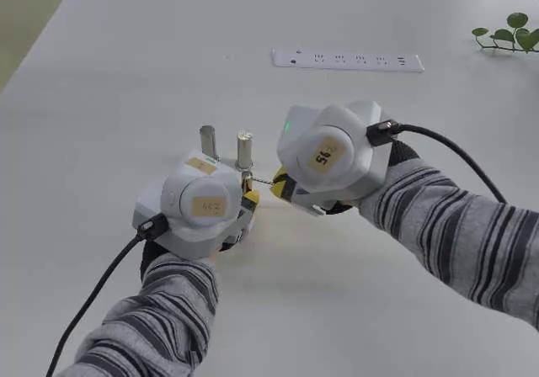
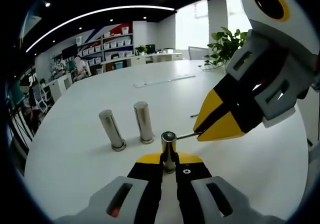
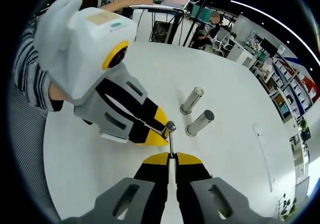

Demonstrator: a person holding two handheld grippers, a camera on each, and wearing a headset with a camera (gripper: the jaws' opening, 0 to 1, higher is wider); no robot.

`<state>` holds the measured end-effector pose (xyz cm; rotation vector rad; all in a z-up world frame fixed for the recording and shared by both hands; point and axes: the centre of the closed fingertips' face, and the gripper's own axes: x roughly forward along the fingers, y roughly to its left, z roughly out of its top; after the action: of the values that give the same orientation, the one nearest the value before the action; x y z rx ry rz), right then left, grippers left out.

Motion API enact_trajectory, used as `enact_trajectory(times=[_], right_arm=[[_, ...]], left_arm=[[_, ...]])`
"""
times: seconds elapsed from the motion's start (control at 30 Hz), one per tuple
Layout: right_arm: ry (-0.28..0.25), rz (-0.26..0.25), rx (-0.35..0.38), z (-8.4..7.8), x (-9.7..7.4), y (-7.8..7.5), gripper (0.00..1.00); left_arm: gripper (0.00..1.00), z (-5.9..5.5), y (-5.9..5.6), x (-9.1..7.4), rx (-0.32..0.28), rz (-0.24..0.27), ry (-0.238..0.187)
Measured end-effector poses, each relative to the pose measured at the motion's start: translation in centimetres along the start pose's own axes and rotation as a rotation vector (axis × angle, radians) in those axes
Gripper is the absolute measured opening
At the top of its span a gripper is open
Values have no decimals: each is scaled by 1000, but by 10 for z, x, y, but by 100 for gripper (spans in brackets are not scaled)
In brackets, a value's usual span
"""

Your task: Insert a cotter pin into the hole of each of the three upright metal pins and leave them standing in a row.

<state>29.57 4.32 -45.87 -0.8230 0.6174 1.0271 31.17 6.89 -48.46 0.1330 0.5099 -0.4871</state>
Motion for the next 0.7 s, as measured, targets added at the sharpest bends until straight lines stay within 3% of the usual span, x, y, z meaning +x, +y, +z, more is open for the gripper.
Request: enact_trajectory(times=[0.7], right_arm=[[-58,9,-33,16,7,1,0]], left_arm=[[5,0,1,0,-35,46,-7]])
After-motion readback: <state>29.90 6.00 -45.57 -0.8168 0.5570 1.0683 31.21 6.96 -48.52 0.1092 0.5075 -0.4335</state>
